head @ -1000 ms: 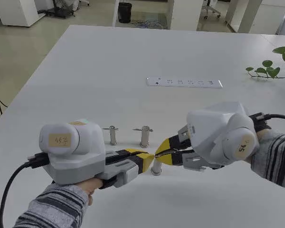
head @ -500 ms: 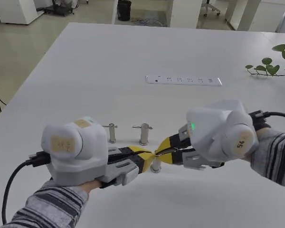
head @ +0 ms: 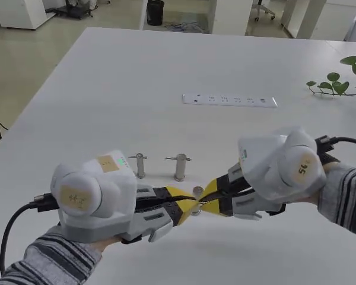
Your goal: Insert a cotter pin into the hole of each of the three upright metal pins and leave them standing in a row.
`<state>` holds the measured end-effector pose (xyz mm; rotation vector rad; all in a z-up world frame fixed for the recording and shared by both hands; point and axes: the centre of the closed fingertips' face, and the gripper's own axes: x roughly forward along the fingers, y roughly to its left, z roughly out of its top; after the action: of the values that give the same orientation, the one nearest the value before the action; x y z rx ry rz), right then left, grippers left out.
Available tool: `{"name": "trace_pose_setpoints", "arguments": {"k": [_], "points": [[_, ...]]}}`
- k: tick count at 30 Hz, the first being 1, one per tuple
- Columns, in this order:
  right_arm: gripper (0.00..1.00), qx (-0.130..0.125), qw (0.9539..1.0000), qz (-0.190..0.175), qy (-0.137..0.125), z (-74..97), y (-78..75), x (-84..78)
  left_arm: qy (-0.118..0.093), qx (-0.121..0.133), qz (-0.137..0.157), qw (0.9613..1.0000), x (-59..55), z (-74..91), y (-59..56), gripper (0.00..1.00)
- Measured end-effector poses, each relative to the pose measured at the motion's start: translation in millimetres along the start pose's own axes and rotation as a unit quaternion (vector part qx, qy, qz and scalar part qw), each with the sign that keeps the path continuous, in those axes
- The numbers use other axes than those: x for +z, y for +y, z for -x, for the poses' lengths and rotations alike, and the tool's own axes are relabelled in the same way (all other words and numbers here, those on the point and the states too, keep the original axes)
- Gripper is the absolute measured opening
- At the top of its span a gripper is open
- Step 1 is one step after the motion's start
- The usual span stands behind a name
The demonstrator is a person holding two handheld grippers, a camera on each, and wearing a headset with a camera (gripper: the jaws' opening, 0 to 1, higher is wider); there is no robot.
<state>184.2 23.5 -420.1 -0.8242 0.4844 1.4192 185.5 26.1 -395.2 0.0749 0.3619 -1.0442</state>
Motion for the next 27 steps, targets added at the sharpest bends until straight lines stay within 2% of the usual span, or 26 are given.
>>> {"name": "trace_pose_setpoints", "arguments": {"k": [9, 12, 14, 16, 18, 24, 26, 27], "points": [[0.0, 0.007, 0.9998, 0.014, 0.013, 2.6, 2.0, -1.4, 0.012, -0.005, -0.009, 0.9999, -5.6, 0.3, -0.6, 0.0], [0.0, 0.009, 0.9995, 0.026, 0.018, 3.3, 2.9, -3.6, 0.022, 0.006, -0.026, 0.9994, -9.2, -2.1, 2.0, 0.01], [0.0, 0.007, 0.9993, 0.031, 0.019, 4.1, 3.7, -5.0, 0.022, 0.011, -0.021, 0.9995, -10.1, -3.8, 4.1, 0.01], [0.0, 0.002, 0.9989, 0.04, 0.024, 5.5, 2.3, -7.8, 0.022, 0.02, -0.025, 0.9992, -10.3, -5.6, 6.7, 0.08], [0.0, -0.007, 0.9987, 0.041, 0.03, 7.5, -1.2, -12.2, 0.023, 0.024, -0.026, 0.9991, -10.1, -7.3, 7.9, 0.14], [0.0, -0.028, 0.9983, 0.024, 0.045, 13.1, -12.4, -28.7, 0.028, 0.049, -0.037, 0.9977, -12.5, -14.1, 16.4, 0.19], [0.0, -0.034, 0.998, 0.019, 0.049, 14.2, -15.5, -33.7, 0.023, 0.078, -0.063, 0.9947, -9.9, -15.0, 25.0, 0.2], [0.0, -0.04, 0.9975, 0.016, 0.057, 14.8, -17.5, -38.9, 0.025, 0.078, -0.07, 0.9942, -11.0, -16.3, 24.1, 0.21]]}}
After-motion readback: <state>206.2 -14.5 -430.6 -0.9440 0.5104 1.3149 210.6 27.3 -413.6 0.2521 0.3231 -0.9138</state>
